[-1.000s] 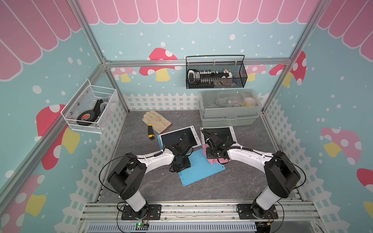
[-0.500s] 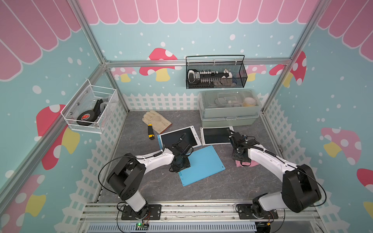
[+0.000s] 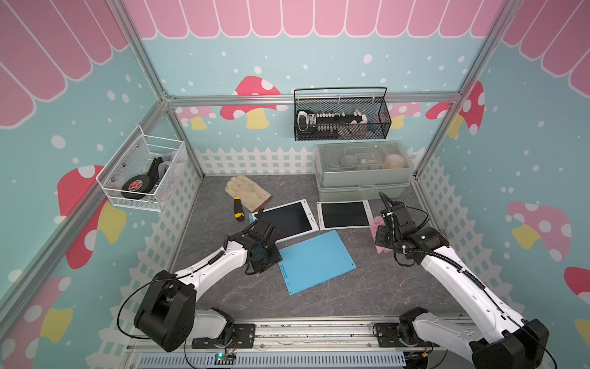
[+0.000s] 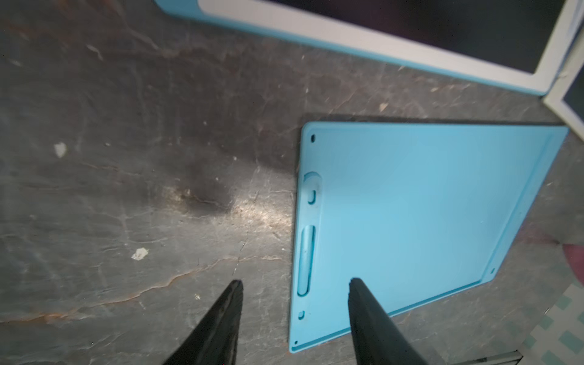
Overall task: Wipe the drawing tablet
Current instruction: Move the drawing tablet to the center of the board.
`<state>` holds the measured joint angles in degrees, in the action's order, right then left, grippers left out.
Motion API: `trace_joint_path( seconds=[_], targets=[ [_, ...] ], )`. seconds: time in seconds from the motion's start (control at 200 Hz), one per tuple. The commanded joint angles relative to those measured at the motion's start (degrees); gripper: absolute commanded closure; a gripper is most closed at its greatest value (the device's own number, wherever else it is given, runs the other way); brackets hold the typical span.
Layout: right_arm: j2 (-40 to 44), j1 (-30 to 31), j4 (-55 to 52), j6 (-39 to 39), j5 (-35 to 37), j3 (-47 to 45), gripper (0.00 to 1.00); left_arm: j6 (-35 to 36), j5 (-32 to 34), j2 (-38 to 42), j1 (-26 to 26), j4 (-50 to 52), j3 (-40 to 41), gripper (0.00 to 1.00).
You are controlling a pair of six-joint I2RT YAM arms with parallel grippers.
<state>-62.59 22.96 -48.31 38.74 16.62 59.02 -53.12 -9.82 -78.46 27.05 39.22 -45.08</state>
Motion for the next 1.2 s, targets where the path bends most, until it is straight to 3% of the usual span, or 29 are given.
trace_joint_path(
  seconds=[0.0, 0.165, 0.47, 0.815, 1.196],
  targets=[
    [0.97, 0.33, 1.03, -2.44, -4.88, 2.33, 1.0, 1.76, -3.45, -0.85, -0.07, -6.45, 2.42, 0.45],
    [0.95, 0.33, 1.07, -2.27, -6.92, 4.26, 1.0, 0.75, -6.22, -3.53, 1.69, -15.12, 4.59, 0.44],
    [0.91, 0.29, 0.52, -2.34, -5.82, 7.2, 1.0, -0.26, -3.47, -17.71, 10.34, -15.43, -3.4, 0.5],
    [2.21, 0.24, -2.16, -2.42, -1.85, 8.81, 1.0, -3.83, -3.66, -32.59, 18.35, -15.93, -21.66, 0.52],
    [2.82, 0.23, -6.59, -1.48, 2.1, 11.48, 1.0, -6.46, -7.13, -45.58, 22.05, -15.81, -38.35, 0.52]
  ],
)
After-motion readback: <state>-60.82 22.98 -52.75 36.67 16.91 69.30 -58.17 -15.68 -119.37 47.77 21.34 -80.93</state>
